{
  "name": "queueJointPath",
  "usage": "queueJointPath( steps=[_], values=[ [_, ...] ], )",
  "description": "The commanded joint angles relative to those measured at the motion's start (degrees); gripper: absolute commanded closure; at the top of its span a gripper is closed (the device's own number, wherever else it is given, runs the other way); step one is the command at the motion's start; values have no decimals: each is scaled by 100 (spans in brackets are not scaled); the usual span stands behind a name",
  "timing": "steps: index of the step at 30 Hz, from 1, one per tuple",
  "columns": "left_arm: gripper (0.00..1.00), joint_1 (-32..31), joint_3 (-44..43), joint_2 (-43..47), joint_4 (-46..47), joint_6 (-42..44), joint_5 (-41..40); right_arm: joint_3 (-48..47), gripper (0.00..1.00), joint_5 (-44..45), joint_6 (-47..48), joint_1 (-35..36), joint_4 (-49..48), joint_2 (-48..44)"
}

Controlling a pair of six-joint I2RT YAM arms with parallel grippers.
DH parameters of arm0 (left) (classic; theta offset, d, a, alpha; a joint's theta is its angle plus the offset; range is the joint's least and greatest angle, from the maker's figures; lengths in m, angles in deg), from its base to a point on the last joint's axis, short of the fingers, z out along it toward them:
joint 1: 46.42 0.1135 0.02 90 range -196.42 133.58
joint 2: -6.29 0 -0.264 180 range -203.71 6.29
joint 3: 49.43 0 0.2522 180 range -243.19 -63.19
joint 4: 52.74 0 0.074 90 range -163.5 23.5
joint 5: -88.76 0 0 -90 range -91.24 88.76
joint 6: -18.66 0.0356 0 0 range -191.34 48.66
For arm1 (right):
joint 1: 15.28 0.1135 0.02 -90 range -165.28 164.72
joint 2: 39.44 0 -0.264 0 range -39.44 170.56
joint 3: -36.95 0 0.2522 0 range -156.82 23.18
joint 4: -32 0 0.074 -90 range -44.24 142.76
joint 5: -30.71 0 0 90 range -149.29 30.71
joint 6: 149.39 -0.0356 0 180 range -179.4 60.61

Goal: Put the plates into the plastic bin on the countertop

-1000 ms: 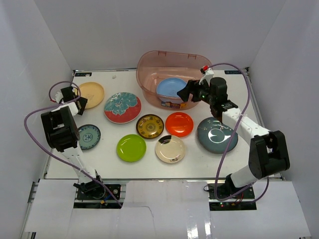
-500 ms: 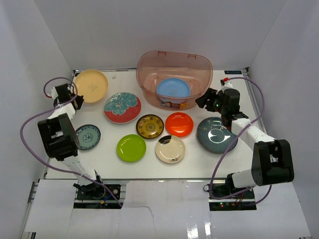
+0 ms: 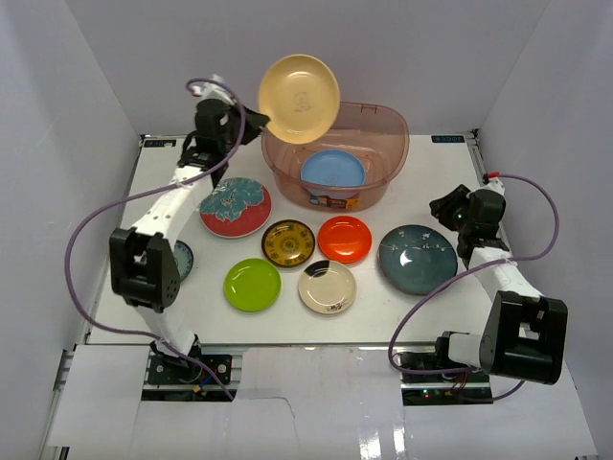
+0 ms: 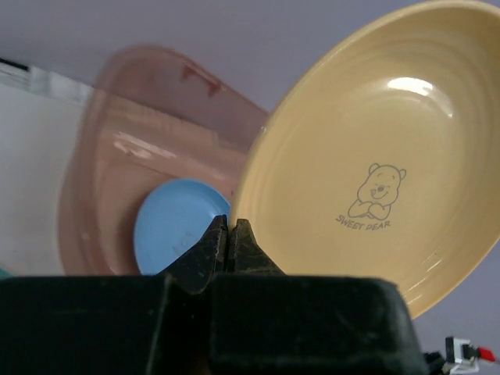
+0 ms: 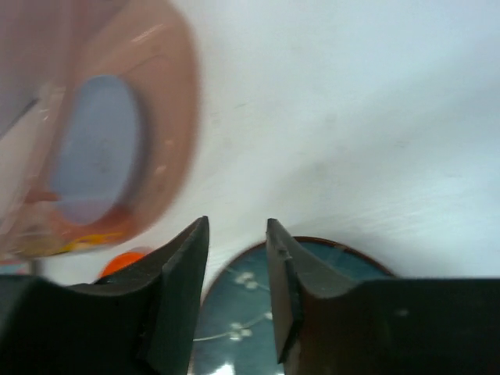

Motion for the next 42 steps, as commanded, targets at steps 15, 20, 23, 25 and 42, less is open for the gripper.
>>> queueJointPath(
  steps=[15,20,23,25,42],
  values=[
    [100,-1324,-4604,-3654,-2498,1229,-121,1811,18,2164,40,-727,961,-1510],
    [73,-1324,-4244,-3610,-2499,1230,-139,2057,17,2104,-13,-779,1050,-1600],
    [53,-1324,-4244,-3584,-2464,1204,10,2145,19,1596,-118,-832,1024,-1442],
    [44,-1324,-4235,-3557,-2446,1169,81,2215,20,1323,-241,-850,971,-1275],
    [13,-1113,-798,260,-1621,1257,91,3429,82,-489,-1208,-1526,-1103,-333]
  ],
)
